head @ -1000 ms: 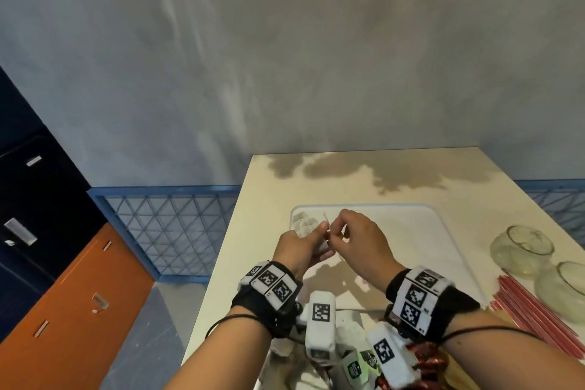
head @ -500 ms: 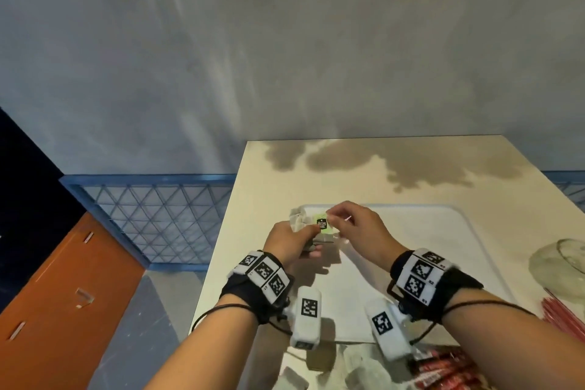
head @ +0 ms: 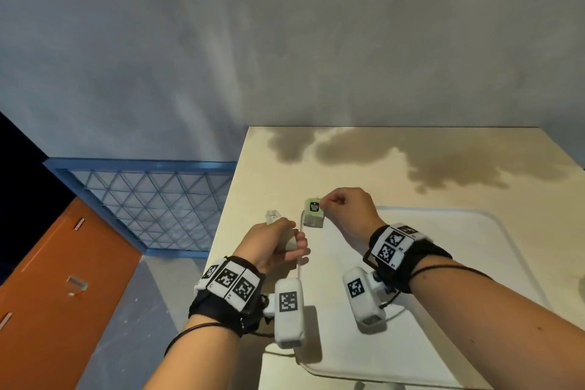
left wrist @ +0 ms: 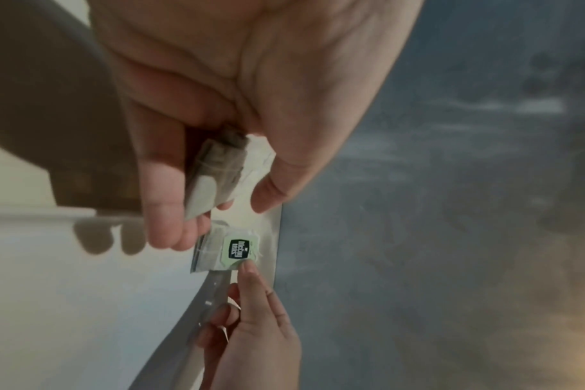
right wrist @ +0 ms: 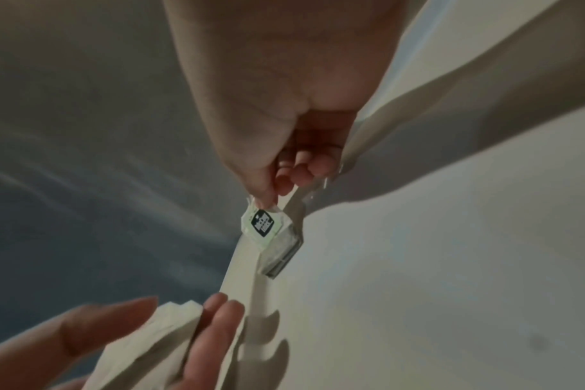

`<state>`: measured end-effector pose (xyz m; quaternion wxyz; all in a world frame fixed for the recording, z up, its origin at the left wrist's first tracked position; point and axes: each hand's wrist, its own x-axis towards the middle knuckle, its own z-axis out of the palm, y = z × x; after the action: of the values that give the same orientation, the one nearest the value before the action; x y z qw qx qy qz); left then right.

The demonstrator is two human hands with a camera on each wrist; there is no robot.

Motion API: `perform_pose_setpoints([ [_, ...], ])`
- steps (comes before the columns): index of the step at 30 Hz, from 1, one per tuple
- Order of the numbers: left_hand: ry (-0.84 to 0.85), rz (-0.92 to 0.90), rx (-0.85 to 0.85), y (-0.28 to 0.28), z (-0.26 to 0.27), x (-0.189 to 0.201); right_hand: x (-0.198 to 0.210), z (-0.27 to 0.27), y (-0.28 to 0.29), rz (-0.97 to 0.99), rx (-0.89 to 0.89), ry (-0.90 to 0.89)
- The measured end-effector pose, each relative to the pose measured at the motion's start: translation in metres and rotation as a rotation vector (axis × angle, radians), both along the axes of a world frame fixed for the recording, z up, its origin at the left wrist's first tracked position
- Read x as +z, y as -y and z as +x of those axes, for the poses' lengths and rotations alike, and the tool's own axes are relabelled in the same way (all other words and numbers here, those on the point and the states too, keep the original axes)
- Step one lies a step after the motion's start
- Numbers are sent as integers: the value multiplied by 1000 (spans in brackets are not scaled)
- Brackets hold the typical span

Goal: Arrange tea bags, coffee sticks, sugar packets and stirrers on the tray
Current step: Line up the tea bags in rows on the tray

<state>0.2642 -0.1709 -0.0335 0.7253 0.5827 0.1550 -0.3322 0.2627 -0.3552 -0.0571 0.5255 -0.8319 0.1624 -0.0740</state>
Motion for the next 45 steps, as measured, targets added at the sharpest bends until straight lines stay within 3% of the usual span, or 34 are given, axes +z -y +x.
perform_pose_setpoints([
  [6, -52, -128, 29, -7, -3, 2, 3, 19, 4, -202, 14, -67],
  [13, 17, -200, 134, -8, -11, 1, 10, 15, 1, -168, -37, -95],
  [16, 71, -159, 115, -7, -18, 5, 22, 1, -6, -33, -33, -35],
  [20, 148, -52, 11, 5, -33, 17, 41, -30, -14, 279, 155, -41],
  [24, 255, 37, -59, 20, -44, 22, 48, -52, -10, 133, 234, -6],
  [30, 489, 311, 45, 31, -54, 26, 52, -79, 10, -12, 21, 48],
  [35, 621, 364, -28, 54, -76, 33, 56, -97, 4, -124, 7, 79],
  [41, 640, 353, -33, 59, -78, 40, 68, -105, -1, -19, 48, 111],
  [45, 476, 273, 35, 56, -68, 38, 68, -101, 6, -14, 36, 113],
])
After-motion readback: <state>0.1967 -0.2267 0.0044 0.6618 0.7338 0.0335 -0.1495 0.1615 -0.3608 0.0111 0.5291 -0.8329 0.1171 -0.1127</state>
